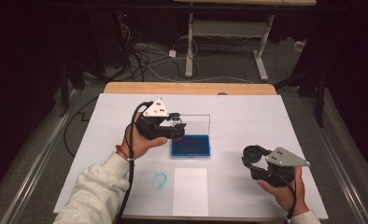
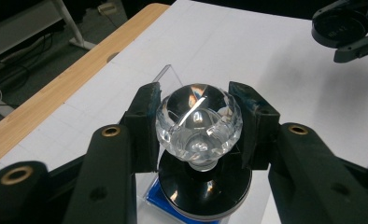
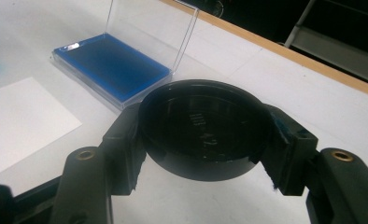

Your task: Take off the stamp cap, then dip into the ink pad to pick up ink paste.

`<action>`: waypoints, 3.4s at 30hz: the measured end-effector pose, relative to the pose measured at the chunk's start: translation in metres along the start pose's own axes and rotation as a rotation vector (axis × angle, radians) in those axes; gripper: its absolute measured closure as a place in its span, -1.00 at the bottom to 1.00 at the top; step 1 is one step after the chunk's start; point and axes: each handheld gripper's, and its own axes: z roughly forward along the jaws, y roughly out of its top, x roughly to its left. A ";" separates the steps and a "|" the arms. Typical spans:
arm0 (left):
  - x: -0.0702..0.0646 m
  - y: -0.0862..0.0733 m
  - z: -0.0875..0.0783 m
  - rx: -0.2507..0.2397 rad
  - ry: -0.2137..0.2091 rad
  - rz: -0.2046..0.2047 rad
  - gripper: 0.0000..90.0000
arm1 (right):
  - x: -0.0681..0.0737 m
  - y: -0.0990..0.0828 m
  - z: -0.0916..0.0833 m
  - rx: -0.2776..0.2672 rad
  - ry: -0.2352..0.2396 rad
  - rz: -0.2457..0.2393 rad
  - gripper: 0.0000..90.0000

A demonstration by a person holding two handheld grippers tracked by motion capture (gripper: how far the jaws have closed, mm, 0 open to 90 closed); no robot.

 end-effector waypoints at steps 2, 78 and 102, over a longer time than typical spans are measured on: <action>0.003 0.001 0.008 0.000 -0.017 -0.007 0.22 | 0.000 0.001 0.004 0.000 -0.003 0.005 -0.14; -0.004 -0.054 0.076 0.196 -0.014 0.001 0.22 | 0.017 -0.007 0.017 0.071 0.056 -0.039 -0.14; -0.005 -0.047 0.076 0.264 -0.009 0.023 0.21 | 0.018 -0.007 0.015 0.057 0.036 -0.054 -0.14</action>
